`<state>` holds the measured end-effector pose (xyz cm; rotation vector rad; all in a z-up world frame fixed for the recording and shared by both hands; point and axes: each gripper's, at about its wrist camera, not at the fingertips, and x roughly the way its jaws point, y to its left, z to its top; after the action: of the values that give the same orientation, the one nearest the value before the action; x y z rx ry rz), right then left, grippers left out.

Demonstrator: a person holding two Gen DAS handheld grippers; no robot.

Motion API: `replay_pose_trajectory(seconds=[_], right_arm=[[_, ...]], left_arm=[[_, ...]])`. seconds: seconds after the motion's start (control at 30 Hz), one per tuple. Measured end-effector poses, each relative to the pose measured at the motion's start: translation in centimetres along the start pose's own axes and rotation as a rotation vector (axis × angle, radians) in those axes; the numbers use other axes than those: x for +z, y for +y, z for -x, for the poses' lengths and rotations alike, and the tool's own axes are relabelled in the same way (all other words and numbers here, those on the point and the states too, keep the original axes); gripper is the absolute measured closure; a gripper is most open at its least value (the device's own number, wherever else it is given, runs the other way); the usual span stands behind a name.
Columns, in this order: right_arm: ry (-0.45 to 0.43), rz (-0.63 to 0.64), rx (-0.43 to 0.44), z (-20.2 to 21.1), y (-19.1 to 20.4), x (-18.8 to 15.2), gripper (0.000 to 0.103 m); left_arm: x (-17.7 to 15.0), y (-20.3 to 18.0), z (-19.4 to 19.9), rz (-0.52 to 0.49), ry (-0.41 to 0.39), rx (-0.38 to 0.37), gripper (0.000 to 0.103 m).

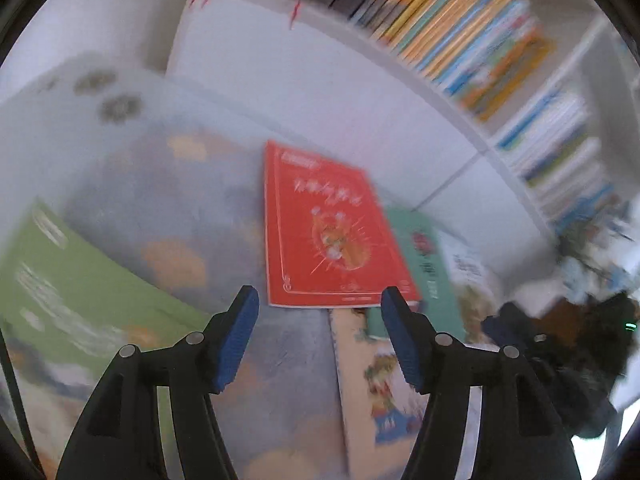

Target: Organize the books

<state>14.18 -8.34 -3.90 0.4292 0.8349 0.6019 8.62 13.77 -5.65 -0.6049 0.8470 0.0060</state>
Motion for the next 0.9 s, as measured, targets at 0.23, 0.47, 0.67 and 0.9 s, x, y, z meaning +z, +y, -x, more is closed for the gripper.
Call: replay_pose_trajectory(seconds=[0.23, 0.47, 0.67, 0.9], right_arm=[[0.004, -0.001, -0.082, -6.6, -3.3, 1.3, 0.039], [-0.041, -0.033, -0.068, -7.5, -4.7, 0.8, 0.041], [-0.037, 0.017, -0.079, -8.2, -4.1, 0.2, 0.041], [-0.003, 0.049, -0.034, -9.0, -3.5, 0.2, 0.041]], left_arm=[[-1.0, -1.4, -5.6, -0.044, -0.064, 0.194, 0.042], [-0.8, -1.9, -5.8, -0.129, -0.164, 0.254, 0.042], [-0.9, -1.8, -6.1, -0.16, -0.182, 0.307, 0.041], [-0.3, -1.0, -6.5, -0.12, -0.194, 0.348, 0.041]])
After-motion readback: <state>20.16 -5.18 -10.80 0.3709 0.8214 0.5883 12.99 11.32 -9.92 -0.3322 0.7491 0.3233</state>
